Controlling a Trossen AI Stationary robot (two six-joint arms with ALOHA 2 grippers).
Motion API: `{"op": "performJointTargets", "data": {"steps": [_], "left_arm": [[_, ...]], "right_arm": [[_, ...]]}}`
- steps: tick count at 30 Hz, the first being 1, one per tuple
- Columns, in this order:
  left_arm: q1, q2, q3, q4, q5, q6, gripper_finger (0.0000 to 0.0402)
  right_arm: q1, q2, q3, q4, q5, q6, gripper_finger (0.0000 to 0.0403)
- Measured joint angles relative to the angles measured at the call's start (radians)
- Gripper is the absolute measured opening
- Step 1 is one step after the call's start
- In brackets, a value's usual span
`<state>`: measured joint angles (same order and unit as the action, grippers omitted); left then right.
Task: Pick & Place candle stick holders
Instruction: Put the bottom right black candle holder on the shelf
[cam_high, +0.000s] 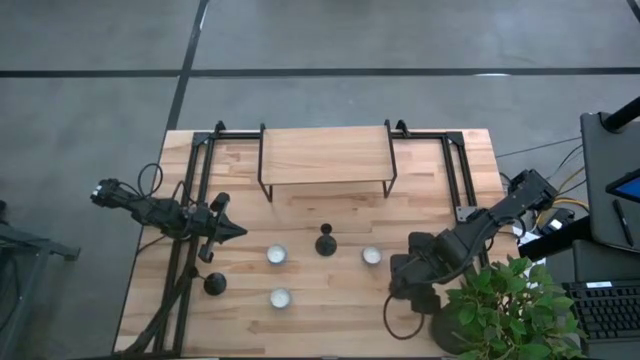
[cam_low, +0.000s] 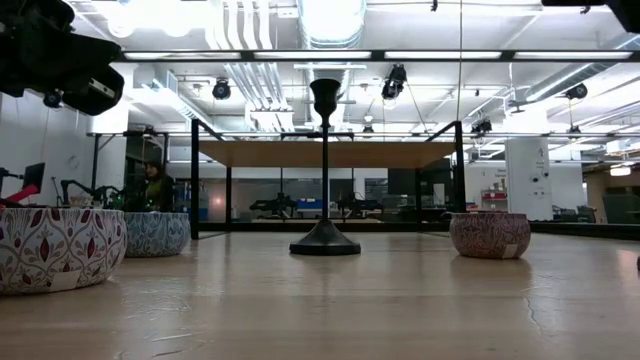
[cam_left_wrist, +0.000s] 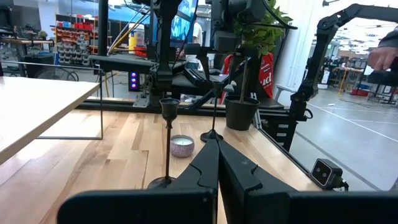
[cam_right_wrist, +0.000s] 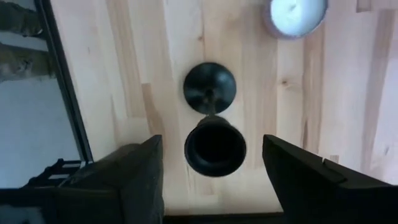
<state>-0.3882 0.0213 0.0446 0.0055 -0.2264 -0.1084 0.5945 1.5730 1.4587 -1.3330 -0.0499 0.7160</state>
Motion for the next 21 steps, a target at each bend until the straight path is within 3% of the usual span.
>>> {"op": "performJointTargets", "data": {"steps": [21], "left_arm": [[0.0, 0.0, 0.0, 0.0, 0.0, 0.0, 0.0003]], "right_arm": [[0.001, 0.001, -0.027, 0.032, 0.002, -0.024, 0.0175]]}}
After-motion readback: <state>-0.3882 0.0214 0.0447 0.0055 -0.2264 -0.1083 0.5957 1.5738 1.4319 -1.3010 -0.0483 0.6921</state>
